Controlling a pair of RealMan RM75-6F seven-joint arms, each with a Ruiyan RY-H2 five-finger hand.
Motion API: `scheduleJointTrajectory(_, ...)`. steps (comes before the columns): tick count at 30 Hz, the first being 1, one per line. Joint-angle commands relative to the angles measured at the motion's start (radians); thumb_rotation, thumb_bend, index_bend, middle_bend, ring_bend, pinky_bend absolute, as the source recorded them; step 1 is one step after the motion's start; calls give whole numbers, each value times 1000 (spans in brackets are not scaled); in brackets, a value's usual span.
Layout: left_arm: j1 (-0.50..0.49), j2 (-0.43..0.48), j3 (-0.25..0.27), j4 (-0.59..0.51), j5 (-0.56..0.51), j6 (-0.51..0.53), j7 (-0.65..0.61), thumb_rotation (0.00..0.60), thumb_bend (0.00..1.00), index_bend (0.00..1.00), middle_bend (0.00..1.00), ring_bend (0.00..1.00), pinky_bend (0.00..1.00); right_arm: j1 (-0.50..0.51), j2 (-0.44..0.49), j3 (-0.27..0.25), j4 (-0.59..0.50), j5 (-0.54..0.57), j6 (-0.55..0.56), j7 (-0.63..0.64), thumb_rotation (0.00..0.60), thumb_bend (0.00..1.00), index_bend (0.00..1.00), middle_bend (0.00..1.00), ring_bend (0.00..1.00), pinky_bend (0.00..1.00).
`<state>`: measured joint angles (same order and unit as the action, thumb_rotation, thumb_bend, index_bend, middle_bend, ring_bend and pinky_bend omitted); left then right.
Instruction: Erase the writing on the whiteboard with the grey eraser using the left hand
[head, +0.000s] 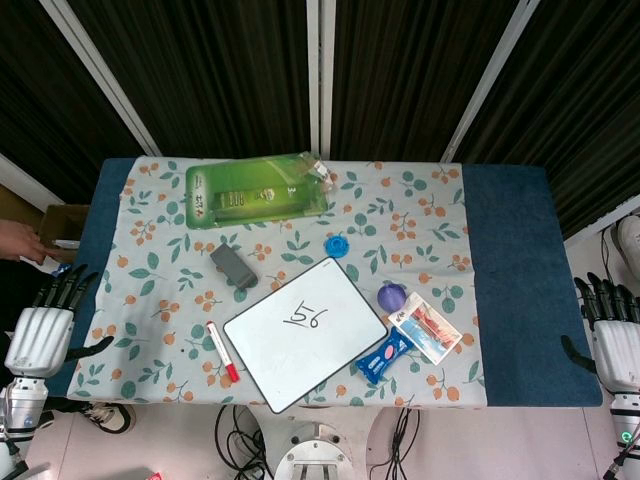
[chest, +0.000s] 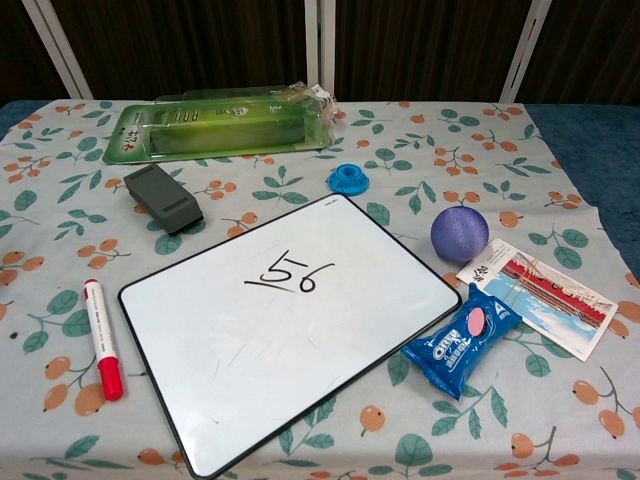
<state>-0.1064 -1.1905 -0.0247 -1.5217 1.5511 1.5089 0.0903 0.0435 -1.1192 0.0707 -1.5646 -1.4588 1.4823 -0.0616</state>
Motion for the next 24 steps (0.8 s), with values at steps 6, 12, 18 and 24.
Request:
scheduleJointTrajectory(6, 2, 0, 1, 1, 1, 2, 1, 494, 62, 101, 58, 60, 173, -1, -3, 0, 9, 1, 0, 9, 600, 197, 0, 0, 0, 0)
scheduleJointTrajectory(12, -1, 2, 1, 0, 9, 3, 3, 492, 62, 101, 58, 60, 173, -4, -1, 1, 10, 1, 6, 16, 600, 197, 0, 0, 0, 0)
scheduleJointTrajectory(18, -64, 45, -18, -25, 32, -61, 6, 580, 62, 101, 58, 60, 175, 2, 2, 3, 2, 0, 0, 4, 600, 197, 0, 0, 0, 0)
scheduleJointTrajectory(24, -253, 118, -78, -46, 36, -292, -36, 600, 62, 101, 58, 61, 179, 5, 5, 5, -20, -3, 3, -22, 600, 197, 0, 0, 0, 0)
